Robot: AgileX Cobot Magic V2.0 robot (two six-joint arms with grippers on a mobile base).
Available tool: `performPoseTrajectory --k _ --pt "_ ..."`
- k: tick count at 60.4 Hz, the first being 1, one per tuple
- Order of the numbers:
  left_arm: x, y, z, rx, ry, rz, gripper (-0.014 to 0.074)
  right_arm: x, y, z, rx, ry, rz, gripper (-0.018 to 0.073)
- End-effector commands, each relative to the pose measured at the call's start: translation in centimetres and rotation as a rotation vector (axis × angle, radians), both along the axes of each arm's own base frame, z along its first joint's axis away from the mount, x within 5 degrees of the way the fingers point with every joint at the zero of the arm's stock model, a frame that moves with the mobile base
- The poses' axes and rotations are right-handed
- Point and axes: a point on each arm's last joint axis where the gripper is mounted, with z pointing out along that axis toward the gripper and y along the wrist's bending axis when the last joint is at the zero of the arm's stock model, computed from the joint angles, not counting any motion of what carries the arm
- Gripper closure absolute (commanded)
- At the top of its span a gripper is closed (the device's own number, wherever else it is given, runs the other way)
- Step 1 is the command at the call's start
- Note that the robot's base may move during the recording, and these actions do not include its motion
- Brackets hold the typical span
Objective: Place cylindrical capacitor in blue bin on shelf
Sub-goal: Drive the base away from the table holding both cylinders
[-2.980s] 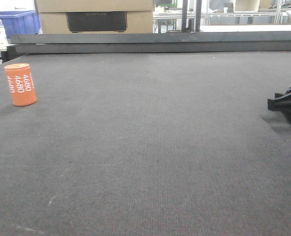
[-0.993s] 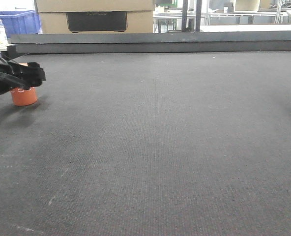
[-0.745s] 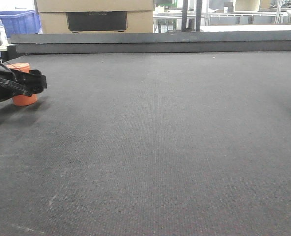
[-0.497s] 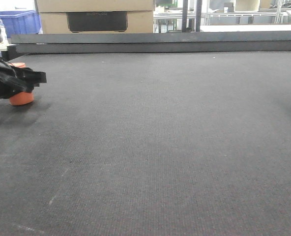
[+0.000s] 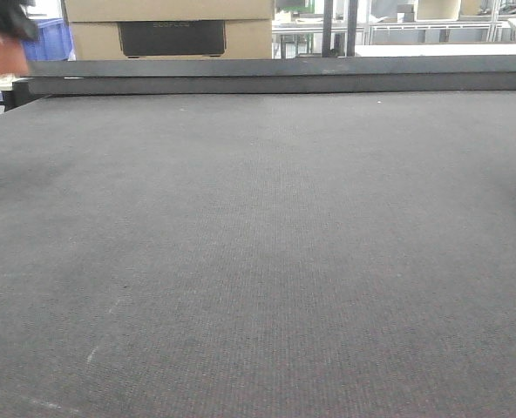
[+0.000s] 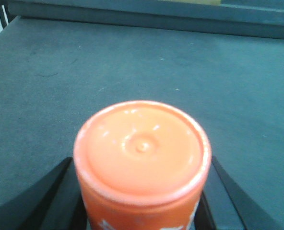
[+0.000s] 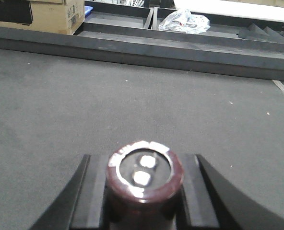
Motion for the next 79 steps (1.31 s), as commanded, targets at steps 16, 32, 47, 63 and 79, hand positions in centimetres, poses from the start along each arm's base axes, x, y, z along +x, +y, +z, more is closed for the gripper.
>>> performPoseTrajectory --k 16,32,47,63,79 --pt "-8.0 1.6 7.4 0.021 -0.040 -0.028 0.0707 -3.7 -0.1 3.1 0.004 -0.037 0.005 0.0526" --pt "-13.5 2.8 9.6 0.099 -0.017 -0.059 0.0707 -7.7 -0.1 4.2 0.004 -0.053 0.014 0.0620" --pt "-15.7 3.5 10.3 0.139 -0.027 -0.059 0.0707 -9.6 -0.1 4.6 0.003 -0.062 0.018 0.0711" --pt "-15.7 3.5 10.4 0.143 -0.043 -0.057 0.0707 -9.8 -0.1 4.6 0.003 -0.066 0.018 0.0711" --pt "-15.7 3.5 10.4 0.143 -0.043 -0.057 0.0707 -9.8 -0.1 4.6 0.003 -0.066 0.018 0.0711"
